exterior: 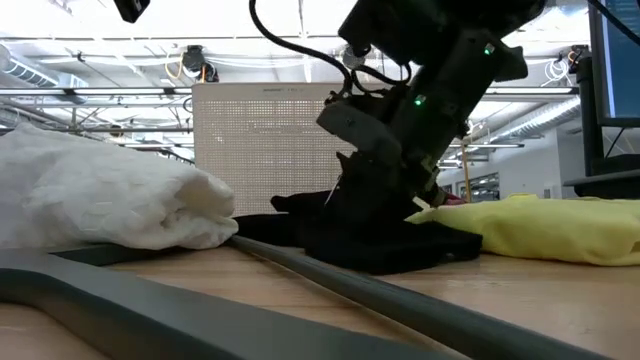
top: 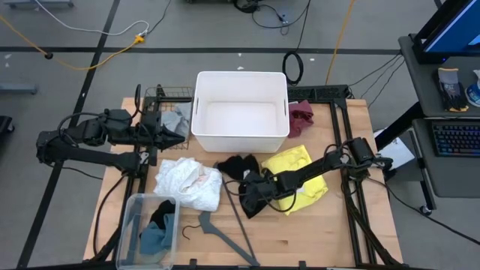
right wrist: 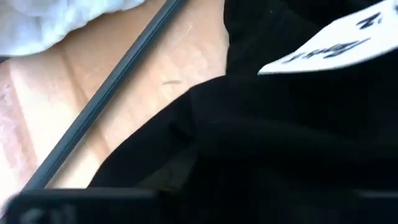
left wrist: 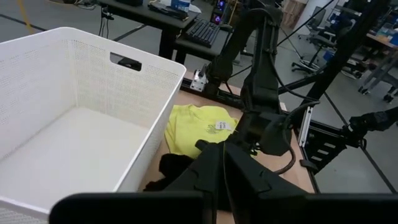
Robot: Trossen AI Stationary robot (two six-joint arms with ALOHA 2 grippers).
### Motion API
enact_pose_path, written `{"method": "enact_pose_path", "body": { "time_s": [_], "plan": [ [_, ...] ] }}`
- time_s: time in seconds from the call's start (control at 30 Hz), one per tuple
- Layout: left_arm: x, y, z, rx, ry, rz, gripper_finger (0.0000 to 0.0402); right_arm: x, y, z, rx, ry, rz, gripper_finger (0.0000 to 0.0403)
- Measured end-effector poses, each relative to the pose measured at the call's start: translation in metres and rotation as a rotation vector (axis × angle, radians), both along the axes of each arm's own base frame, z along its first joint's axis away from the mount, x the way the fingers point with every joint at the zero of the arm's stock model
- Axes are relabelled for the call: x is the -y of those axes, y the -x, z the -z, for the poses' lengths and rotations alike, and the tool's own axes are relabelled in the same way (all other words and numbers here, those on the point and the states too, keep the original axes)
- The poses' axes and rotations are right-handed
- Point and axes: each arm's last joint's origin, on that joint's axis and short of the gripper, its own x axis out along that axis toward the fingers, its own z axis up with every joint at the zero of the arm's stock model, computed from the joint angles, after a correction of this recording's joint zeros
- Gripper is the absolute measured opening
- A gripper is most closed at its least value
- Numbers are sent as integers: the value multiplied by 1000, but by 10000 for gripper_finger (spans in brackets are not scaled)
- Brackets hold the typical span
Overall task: Pick & Place Cloths
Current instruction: Put the black underwear into the black wire basket
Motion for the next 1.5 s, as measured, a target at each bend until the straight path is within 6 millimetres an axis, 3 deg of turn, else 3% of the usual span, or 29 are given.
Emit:
{"method": "enact_pose_path", "body": {
  "time_s": [0.13, 0.27, 0.43, 0.77, 0.93, 1.17, 1.5],
  "plan": [
    [0, 0, 0, 0, 0, 0, 26, -4, 1, 1, -17, -55, -21, 18],
    [0, 0, 0, 0, 4, -1, 26, -8, 2, 0, -25, -128, -54, 11],
    [0, 0, 0, 0, 35, 0, 26, -12, 5, -22, 16, -143, -123, 5],
    [1, -2, 1, -5, 92, 13, 26, -7, 18, -93, 214, -101, -244, 2],
    [1, -11, 4, -32, 136, 0, 26, -3, 26, -139, 406, -87, -278, 1],
    [6, -40, 4, -1, 100, 57, 26, 7, 38, -189, 661, -50, -311, 1],
    [32, -87, -8, 254, -74, 212, 28, 30, 50, -230, 878, 50, -336, 0]
  ]
}}
